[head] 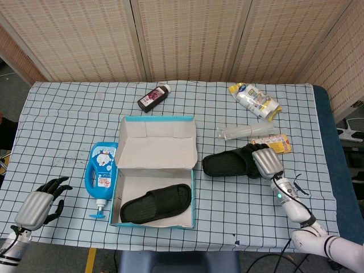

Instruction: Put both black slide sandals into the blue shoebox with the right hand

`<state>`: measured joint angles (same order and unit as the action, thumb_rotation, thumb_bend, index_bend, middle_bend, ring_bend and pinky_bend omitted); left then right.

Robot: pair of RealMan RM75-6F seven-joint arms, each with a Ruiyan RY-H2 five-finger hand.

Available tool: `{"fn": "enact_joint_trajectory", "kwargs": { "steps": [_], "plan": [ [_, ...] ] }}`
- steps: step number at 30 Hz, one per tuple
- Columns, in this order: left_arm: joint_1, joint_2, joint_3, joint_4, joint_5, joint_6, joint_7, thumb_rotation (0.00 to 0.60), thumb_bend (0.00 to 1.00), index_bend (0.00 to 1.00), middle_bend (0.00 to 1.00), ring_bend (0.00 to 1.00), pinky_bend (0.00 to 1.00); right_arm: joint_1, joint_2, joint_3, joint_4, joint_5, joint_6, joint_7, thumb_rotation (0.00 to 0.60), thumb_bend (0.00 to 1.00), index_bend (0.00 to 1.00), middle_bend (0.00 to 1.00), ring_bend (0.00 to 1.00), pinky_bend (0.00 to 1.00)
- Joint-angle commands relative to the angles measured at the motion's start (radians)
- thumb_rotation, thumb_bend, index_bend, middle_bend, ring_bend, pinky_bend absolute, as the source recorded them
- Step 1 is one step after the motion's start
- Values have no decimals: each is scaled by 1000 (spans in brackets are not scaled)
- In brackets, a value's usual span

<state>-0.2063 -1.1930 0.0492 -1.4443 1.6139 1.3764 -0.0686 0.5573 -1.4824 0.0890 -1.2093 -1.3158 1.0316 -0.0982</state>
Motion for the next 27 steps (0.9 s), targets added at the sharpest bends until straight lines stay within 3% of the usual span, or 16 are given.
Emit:
{"fn": "enact_joint_trajectory", "kwargs": {
  "steps": [1,8,17,21,27],
  "plan": [
    [0,0,0,0,2,1,2,600,621,289,130,155,360,-54,43,31,-173,54,144,-253,600,18,613,605,448,589],
    [0,0,2,0,5,3,3,600,620,288,130,155,360,-111,37,33,-346,-16,360,-476,600,18,618,608,461,597],
    [-1,1,2,-1,1,-2,-4,600,619,289,130,155,360,-140,-83,24,-308,-241,578,-596,600,17,625,608,462,598],
    [-1,1,3,1,3,-3,3,600,619,289,131,155,360,-117,-158,37,-265,-295,587,-565,600,18,625,609,462,598],
    [0,4,4,-2,8,3,-4,600,621,289,131,155,360,-61,-261,65,-233,-303,516,-549,600,18,625,613,464,598]
  ]
}}
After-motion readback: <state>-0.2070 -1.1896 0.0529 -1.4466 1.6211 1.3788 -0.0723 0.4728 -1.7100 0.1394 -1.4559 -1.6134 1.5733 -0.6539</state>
